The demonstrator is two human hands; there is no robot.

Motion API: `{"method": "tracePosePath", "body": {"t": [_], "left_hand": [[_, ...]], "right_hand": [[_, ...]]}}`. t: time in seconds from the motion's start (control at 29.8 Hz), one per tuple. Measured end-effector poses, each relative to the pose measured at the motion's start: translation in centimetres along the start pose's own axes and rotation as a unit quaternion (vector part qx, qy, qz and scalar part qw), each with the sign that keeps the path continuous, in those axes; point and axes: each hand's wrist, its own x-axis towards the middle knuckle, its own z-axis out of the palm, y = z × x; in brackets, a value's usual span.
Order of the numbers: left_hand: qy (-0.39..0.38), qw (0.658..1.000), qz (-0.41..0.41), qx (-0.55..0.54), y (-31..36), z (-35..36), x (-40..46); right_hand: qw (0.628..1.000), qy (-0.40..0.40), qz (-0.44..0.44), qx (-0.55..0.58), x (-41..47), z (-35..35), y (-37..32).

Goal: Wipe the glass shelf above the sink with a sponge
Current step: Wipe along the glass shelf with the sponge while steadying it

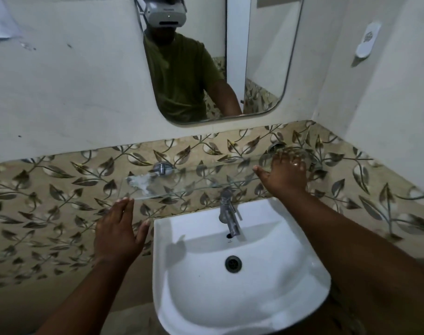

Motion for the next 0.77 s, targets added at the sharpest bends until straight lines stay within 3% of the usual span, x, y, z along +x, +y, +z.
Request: {"method": "tracePosePath", "body": {"t": [0.23,0.64,0.77], "left_hand": [[-0.016,1.0,0.012,-0.006,0.0,-0.5,0.0],[-0.007,1.0,0.013,0.013,-0.2,-0.2,-0.1],[-0.021,0.999,0.007,0.023,0.0,-0.1,-0.1]], "right_hand": [[0.998,0.011,-0.058,0.012,-3.5,0.6,-6.5],[0.98,-0.035,-0.196,0.023,-7.8,1.7,-19.8],[0.951,-0.015,-0.308,-0.005,-9.1,1.7,-20.8]]}}
